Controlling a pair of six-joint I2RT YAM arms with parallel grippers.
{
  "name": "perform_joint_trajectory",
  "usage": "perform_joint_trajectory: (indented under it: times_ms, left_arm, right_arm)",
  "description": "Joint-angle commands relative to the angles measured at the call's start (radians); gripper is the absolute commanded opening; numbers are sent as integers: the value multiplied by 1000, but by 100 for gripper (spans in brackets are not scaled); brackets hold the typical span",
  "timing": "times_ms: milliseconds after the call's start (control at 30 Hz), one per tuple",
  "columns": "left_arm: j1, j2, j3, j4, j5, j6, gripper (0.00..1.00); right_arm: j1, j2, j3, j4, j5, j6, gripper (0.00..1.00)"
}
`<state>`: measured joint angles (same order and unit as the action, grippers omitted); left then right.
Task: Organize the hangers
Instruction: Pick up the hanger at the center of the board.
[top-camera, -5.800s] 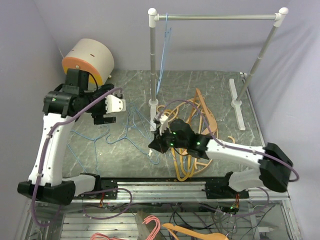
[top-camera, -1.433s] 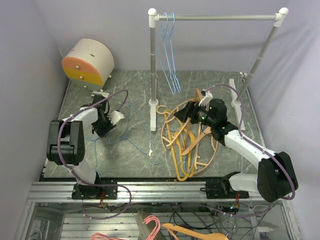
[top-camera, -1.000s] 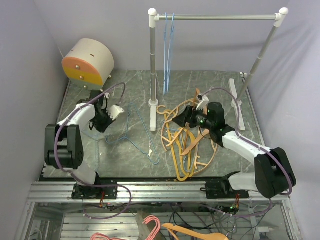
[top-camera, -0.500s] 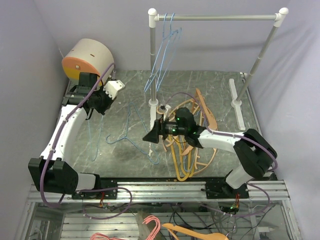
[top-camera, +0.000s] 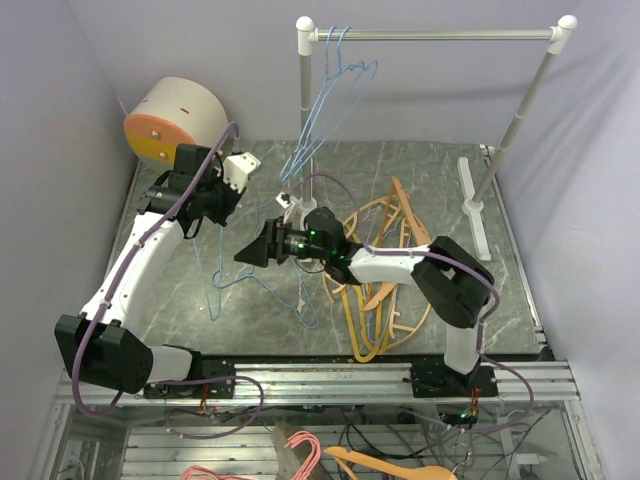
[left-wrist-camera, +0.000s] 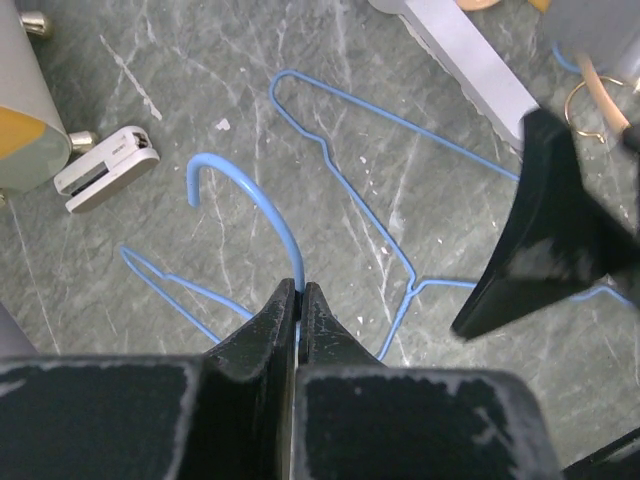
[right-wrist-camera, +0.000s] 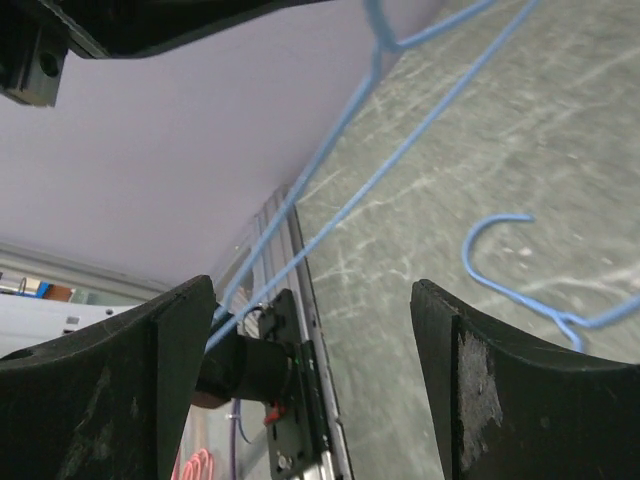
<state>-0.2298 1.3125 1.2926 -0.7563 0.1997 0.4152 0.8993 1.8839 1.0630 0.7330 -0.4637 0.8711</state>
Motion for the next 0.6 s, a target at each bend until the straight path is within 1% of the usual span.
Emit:
perform_joint_trajectory:
  times_ms: [0,167,333,500,533,567]
  left_arm:
    - [-37,-24,-10,64,-62,-44,7]
    - [-46,-27,-13,79,-87,-47,7]
    - [-48,-26,0,78,-78,-53,7]
    - [-48,-42,17,66,-75,-54,7]
    - [-48,-47,19,62,-75,-53,7]
    - [-48,-52,20,61,-74,-54,7]
  right_arm:
    - [58,58,110,33,23,39,80]
    - [91,97,173,-2,32,28,79]
    - [123,158,219,-43,52,24,78]
    - [136,206,237,-44,49,34,73]
    - [136,211,238,-46,51,34,71]
    - [136,215,238,-43,49,35,66]
